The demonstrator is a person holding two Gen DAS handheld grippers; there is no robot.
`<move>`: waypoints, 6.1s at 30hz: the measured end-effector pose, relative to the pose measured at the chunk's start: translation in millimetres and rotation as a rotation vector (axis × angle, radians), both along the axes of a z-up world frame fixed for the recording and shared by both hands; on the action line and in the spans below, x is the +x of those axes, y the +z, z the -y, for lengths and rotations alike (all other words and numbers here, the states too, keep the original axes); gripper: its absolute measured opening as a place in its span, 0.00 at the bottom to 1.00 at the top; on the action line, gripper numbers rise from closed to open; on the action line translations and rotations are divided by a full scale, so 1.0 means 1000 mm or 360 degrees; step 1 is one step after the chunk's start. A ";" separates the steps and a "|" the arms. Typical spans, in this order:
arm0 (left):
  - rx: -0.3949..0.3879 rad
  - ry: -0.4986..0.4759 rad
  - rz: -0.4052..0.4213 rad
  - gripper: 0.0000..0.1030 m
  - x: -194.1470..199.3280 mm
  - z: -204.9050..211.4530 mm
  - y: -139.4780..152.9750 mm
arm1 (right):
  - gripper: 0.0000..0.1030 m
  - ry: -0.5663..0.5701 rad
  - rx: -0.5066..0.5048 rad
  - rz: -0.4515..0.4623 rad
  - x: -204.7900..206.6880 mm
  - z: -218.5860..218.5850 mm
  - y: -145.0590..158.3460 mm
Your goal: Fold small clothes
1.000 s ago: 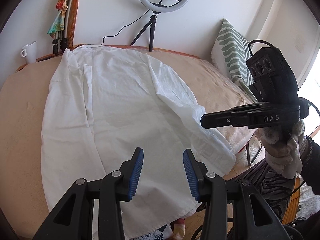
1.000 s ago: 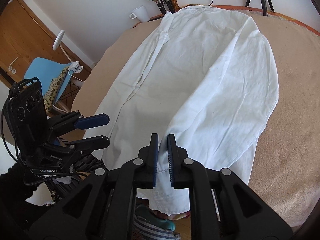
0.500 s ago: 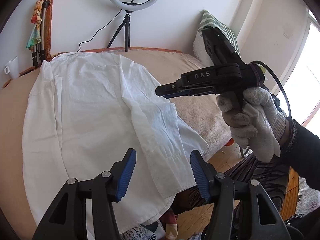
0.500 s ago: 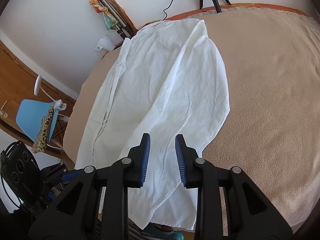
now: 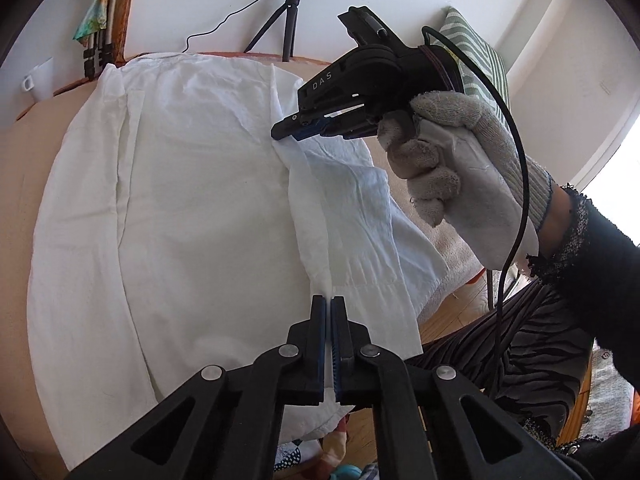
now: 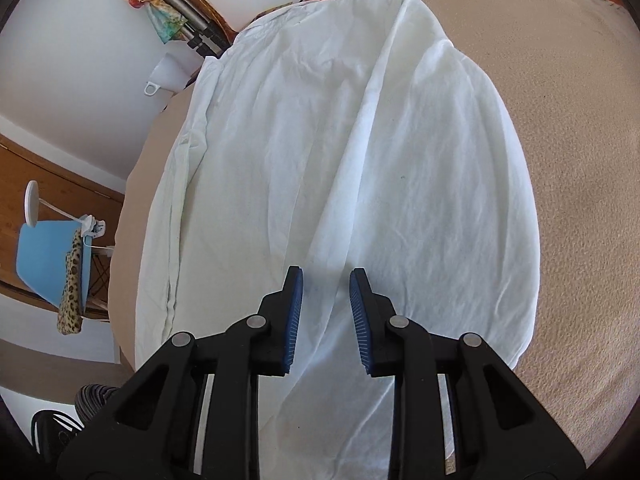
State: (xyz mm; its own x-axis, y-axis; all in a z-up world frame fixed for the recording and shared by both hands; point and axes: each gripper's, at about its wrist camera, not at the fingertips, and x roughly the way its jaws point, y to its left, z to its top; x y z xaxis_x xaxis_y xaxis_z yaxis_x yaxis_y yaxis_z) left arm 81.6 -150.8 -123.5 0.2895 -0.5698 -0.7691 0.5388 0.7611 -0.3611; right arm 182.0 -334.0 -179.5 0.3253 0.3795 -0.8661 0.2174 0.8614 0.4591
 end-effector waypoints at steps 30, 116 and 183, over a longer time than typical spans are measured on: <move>0.0058 -0.0027 0.0368 0.27 -0.024 0.013 0.041 | 0.44 -0.0062 0.0012 0.0556 -0.065 0.043 0.126; -0.0342 0.0431 0.0023 0.03 -0.014 -0.052 0.001 | 0.07 0.0172 -0.0472 0.0157 0.123 -0.074 0.033; -0.0100 0.0479 -0.0319 0.04 0.027 -0.203 -0.024 | 0.08 0.0108 0.0611 0.0083 -0.162 -0.063 0.012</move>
State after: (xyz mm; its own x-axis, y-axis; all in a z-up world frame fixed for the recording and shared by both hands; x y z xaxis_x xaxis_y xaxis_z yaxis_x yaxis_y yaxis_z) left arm 108.6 52.0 -147.5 0.2987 -0.5301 -0.7936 0.2079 0.8477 -0.4880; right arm 19.8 -270.7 -167.0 0.3285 0.6949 -0.6397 0.1339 0.6362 0.7598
